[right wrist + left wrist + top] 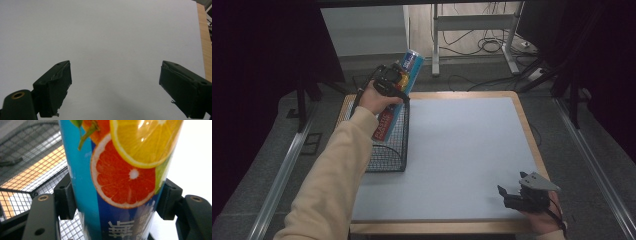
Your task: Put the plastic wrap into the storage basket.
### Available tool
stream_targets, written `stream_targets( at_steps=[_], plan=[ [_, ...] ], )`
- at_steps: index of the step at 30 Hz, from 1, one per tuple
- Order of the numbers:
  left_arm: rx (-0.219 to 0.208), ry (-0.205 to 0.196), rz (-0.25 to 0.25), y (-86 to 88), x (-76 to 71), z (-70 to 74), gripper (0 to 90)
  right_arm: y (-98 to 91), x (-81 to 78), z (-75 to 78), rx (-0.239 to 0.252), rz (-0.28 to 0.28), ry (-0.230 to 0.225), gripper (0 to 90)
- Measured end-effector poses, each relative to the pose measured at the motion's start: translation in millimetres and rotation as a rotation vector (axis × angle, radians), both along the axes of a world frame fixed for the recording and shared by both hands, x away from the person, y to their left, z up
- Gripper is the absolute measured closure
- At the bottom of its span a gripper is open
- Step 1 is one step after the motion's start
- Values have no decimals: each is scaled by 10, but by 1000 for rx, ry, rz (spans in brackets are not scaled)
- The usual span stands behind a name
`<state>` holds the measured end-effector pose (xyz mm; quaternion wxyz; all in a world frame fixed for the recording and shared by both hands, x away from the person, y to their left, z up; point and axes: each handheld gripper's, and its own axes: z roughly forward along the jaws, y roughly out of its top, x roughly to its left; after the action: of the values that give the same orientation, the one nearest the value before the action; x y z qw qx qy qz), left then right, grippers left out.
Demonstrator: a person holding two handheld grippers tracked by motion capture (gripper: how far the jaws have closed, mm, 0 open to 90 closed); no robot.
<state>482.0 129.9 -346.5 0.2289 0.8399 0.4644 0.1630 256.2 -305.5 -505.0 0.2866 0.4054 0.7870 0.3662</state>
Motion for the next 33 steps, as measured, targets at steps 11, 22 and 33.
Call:
stream_targets(
  at_steps=[11, 22, 33],
  plan=[
    [45, 41, 41, 102, 205, -353, 319, -3, 4, 5, 20, -2, 15, 110],
    [57, 68, 54, 105, 320, -503, 319, -22, 12, 4, 18, -12, 12, 111],
    [82, 84, 64, 122, 397, -605, 319, -19, 15, -3, 13, -16, 13, 111]
  ],
)
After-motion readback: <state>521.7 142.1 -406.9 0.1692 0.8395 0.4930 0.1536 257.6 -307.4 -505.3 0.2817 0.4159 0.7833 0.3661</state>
